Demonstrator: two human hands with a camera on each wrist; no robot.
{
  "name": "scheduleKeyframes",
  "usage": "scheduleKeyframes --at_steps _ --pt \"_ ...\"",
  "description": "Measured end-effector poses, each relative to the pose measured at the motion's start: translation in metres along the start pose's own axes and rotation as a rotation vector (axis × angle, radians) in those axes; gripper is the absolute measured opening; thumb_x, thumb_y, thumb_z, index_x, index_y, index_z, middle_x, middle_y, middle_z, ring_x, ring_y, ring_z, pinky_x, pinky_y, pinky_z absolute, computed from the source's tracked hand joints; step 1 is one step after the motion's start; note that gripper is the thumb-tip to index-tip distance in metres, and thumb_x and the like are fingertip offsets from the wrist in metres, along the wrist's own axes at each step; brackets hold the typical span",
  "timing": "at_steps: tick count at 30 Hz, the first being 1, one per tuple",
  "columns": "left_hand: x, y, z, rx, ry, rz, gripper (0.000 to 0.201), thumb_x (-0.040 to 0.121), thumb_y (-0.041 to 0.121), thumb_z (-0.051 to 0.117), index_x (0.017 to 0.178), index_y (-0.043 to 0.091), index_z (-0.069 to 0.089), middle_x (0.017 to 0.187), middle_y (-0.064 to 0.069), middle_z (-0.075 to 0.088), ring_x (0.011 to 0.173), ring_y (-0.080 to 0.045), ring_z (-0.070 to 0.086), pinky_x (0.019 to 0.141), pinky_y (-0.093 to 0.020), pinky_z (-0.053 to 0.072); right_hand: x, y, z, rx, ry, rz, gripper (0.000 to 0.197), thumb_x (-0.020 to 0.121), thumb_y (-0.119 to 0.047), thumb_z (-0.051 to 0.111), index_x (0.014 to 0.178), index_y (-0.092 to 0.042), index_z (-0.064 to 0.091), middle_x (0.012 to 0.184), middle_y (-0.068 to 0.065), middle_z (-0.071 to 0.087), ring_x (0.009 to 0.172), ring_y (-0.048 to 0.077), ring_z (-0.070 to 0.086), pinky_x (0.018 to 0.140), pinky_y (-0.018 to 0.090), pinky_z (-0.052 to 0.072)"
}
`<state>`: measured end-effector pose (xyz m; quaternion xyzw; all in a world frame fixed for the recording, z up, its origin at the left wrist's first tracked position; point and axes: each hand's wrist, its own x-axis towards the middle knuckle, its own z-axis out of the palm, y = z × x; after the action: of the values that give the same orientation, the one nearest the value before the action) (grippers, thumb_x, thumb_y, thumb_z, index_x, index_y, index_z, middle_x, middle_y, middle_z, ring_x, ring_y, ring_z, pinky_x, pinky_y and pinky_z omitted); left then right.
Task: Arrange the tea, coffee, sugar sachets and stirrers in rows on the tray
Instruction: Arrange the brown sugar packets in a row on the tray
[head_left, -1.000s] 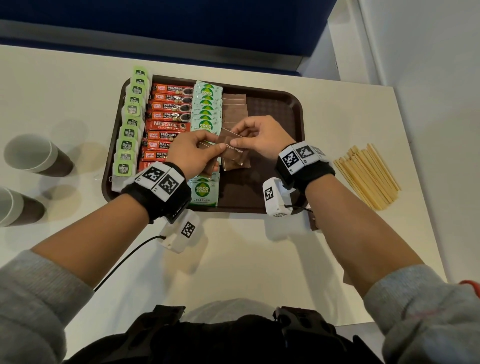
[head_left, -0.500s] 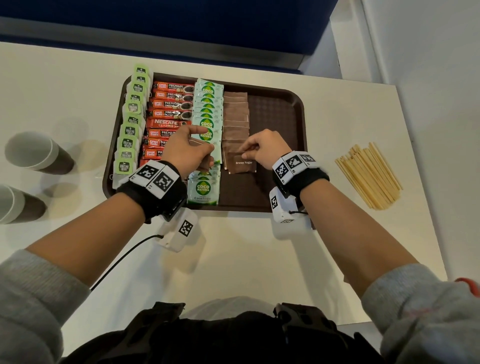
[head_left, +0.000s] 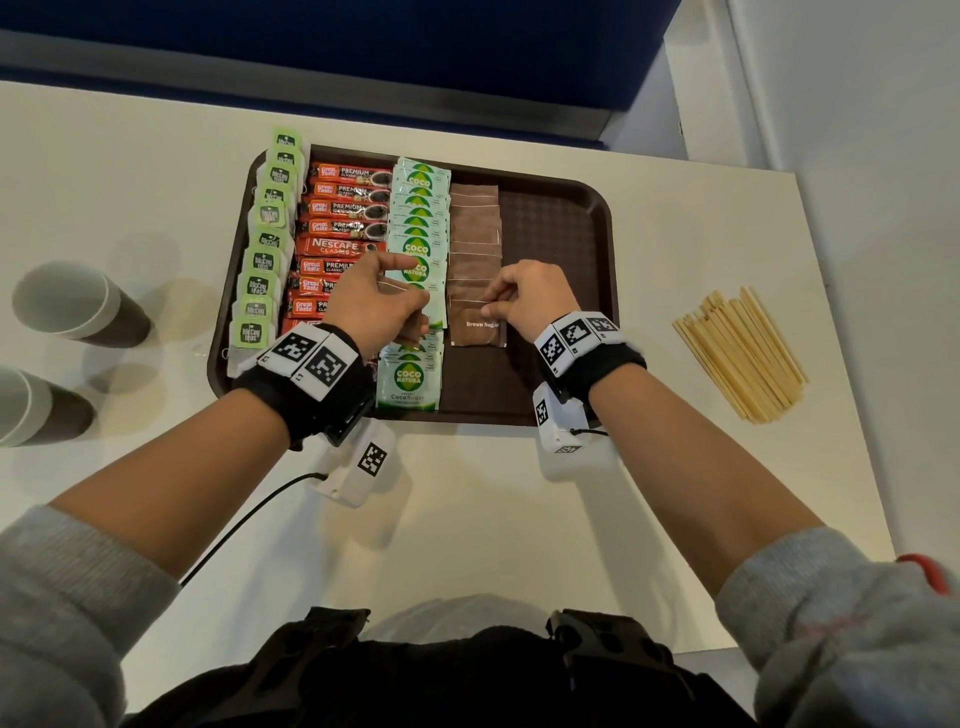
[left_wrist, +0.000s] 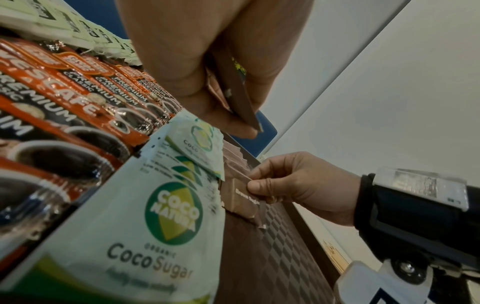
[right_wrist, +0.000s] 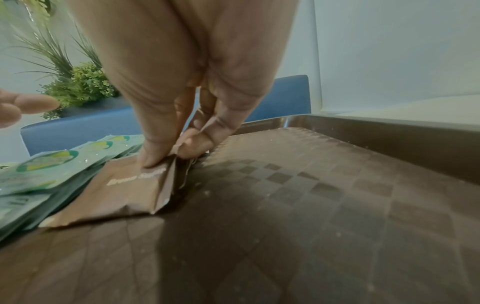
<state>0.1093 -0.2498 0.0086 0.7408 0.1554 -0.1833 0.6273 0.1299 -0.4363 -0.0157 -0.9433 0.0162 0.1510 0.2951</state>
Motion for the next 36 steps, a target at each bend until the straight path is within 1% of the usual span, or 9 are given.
scheduleKeyframes --at_steps 2,6,9,13,17,21,26,31,36 --pt "0.000 0.000 0.000 0.006 0.000 0.002 0.030 0.087 0.002 0.062 0.112 0.015 0.051 0.068 -0.007 0.062 0.044 -0.009 0.061 0.046 -0.024 0.053 -0.001 0.000 0.000 0.009 0.013 -0.002 0.013 0.074 -0.015 0.079 0.083 -0.012 0.071 0.072 -0.010 0.054 0.063 0.001 0.051 0.068 0.017 0.042" --pt "0.000 -0.001 0.000 0.008 0.004 0.001 0.030 0.086 0.002 0.063 0.111 0.016 0.052 0.067 -0.007 0.062 0.044 -0.010 0.061 0.047 -0.025 0.054 -0.003 0.002 0.000 0.040 0.073 0.003 0.023 0.067 -0.020 0.084 0.082 -0.014 0.068 0.088 -0.002 0.057 0.073 0.008 0.055 0.070 0.019 0.045" --pt "0.001 -0.001 0.000 0.000 0.005 -0.005 0.030 0.086 0.001 0.062 0.109 0.017 0.051 0.067 -0.007 0.062 0.046 -0.013 0.061 0.048 -0.025 0.054 -0.005 0.005 0.000 0.079 0.099 0.036 0.035 0.058 -0.023 0.089 0.078 -0.018 0.060 0.089 -0.001 0.058 0.073 0.010 0.054 0.065 0.020 0.043" --pt "0.001 -0.001 0.000 0.010 -0.002 -0.004 0.031 0.086 0.002 0.061 0.110 0.018 0.050 0.070 -0.007 0.063 0.053 -0.017 0.063 0.052 -0.027 0.056 -0.009 0.009 0.005 0.134 0.084 0.083 0.041 0.055 -0.020 0.090 0.077 -0.017 0.056 0.087 0.003 0.061 0.077 0.015 0.058 0.069 0.029 0.052" --pt "0.001 -0.002 0.001 0.016 -0.007 -0.005 0.032 0.085 0.002 0.062 0.111 0.018 0.051 0.070 -0.006 0.064 0.055 -0.017 0.064 0.056 -0.029 0.057 -0.010 0.011 0.009 0.176 0.078 0.101 0.036 0.060 -0.016 0.088 0.077 -0.016 0.057 0.081 0.001 0.060 0.073 0.011 0.055 0.068 0.024 0.050" --pt "0.000 -0.001 0.001 0.004 -0.008 -0.008 0.031 0.085 0.001 0.061 0.110 0.017 0.051 0.069 -0.006 0.063 0.054 -0.017 0.063 0.052 -0.026 0.055 -0.010 0.014 0.011 0.215 0.088 0.118 0.034 0.064 -0.012 0.085 0.073 -0.020 0.054 0.075 -0.003 0.058 0.067 0.008 0.054 0.064 0.018 0.049" --pt "-0.001 -0.002 0.001 0.011 -0.018 -0.009 0.031 0.086 0.002 0.061 0.111 0.018 0.050 0.071 -0.006 0.064 0.055 -0.016 0.064 0.055 -0.028 0.057 -0.011 0.015 0.013 0.244 0.102 0.131 0.029 0.067 -0.009 0.083 0.080 -0.015 0.058 0.073 -0.003 0.057 0.071 0.011 0.057 0.071 0.027 0.055" --pt "-0.001 0.000 0.002 -0.006 -0.022 -0.011 0.031 0.087 0.003 0.061 0.111 0.018 0.049 0.074 -0.006 0.064 0.058 -0.018 0.064 0.059 -0.031 0.058 -0.010 0.013 0.012 0.239 0.095 0.127 0.029 0.068 -0.013 0.083 0.084 -0.015 0.058 0.079 0.000 0.060 0.074 0.011 0.058 0.074 0.027 0.055" --pt "-0.004 0.002 0.004 -0.070 -0.073 -0.040 0.048 0.083 -0.010 0.057 0.119 0.017 0.042 0.093 -0.012 0.065 0.071 -0.023 0.064 0.071 -0.039 0.057 -0.010 0.014 0.009 0.213 0.123 0.112 0.029 0.069 -0.019 0.083 0.085 -0.015 0.059 0.078 -0.001 0.060 0.071 0.009 0.055 0.062 0.014 0.046"
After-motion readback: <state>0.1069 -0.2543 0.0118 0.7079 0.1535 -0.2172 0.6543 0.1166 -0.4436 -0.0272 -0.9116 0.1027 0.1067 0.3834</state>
